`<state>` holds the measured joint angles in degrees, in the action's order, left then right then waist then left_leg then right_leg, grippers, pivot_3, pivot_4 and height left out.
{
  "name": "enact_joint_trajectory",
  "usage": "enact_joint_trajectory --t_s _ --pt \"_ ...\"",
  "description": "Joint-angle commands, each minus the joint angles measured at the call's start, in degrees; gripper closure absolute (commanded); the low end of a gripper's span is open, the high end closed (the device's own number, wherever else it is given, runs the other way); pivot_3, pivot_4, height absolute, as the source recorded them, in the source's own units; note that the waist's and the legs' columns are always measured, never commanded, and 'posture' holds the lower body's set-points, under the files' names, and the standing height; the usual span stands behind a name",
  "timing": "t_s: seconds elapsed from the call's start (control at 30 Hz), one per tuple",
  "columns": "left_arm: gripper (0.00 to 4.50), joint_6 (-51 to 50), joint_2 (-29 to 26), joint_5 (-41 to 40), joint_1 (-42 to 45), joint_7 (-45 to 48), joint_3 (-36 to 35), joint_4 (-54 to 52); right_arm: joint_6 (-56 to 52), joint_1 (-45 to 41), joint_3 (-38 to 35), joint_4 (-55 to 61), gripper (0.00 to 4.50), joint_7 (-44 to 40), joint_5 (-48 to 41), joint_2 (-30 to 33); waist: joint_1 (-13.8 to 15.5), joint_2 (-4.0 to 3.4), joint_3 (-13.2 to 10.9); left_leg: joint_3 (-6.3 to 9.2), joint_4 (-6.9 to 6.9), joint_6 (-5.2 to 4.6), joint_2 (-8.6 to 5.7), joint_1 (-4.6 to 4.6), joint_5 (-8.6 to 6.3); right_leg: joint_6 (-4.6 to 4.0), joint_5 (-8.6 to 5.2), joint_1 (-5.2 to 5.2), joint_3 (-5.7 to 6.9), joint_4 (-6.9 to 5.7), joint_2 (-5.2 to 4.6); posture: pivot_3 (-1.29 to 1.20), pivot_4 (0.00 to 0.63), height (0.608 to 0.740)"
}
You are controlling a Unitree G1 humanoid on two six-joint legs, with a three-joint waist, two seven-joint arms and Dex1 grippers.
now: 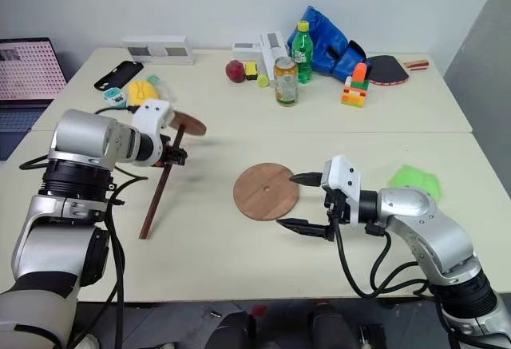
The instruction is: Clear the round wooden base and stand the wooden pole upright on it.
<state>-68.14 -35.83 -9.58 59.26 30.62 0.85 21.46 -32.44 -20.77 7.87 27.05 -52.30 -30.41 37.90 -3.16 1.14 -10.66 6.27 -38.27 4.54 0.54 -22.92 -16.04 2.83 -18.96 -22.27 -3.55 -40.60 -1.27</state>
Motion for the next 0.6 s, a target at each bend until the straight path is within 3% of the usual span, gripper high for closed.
enact_joint_trajectory --t_s 0.03,0.13,0.23,0.4,0.6 --pt "4.23 10.4 3.3 -4.2 3.3 -0.2 -6.6 -9.8 0.2 0.7 -3.1 3.2 0.00 0.5 -0.8 1.2 0.2 0.00 0.0 -0.01 0.00 0.01 -0.01 0.00 0.00 0.00 0.00 0.00 -0.01 0.02 -0.02 0.00 0.150 0.740" --pt "4.23 12.9 8.8 -10.5 2.6 -1.6 -13.8 -17.0 1.7 1.4 -3.8 3.9 0.00 1.8 1.3 1.7 0.8 0.01 0.0 -0.03 -0.04 0.02 0.00 -0.04 0.01 0.01 0.00 0.02 -0.02 0.06 -0.08 0.00 0.150 0.740" --pt "4.23 16.5 12.1 -17.5 -3.6 2.8 -16.5 -28.0 4.9 3.2 -3.6 4.9 0.00 3.3 3.5 0.6 0.5 0.02 0.0 -0.11 -0.04 0.01 -0.01 -0.02 0.01 0.01 0.00 0.02 -0.07 0.05 -0.08 0.00 0.150 0.740" --pt "4.23 21.1 14.9 -23.6 -15.0 5.8 -14.4 -42.9 9.1 6.8 -1.9 6.0 0.00 5.7 6.7 -2.0 -0.1 -0.03 0.1 -0.18 0.04 0.02 0.04 0.10 0.01 0.01 0.00 0.02 -0.17 -0.09 0.02 0.00 0.150 0.740" --pt "4.23 26.7 13.8 -24.4 -26.8 8.9 -10.9 -49.0 6.7 9.2 -1.7 6.3 0.00 3.3 4.3 -1.3 0.1 -0.02 0.1 -0.15 -0.22 -0.09 0.01 0.22 -0.05 0.01 0.00 0.21 -0.20 -0.26 0.05 0.00 0.150 0.740"
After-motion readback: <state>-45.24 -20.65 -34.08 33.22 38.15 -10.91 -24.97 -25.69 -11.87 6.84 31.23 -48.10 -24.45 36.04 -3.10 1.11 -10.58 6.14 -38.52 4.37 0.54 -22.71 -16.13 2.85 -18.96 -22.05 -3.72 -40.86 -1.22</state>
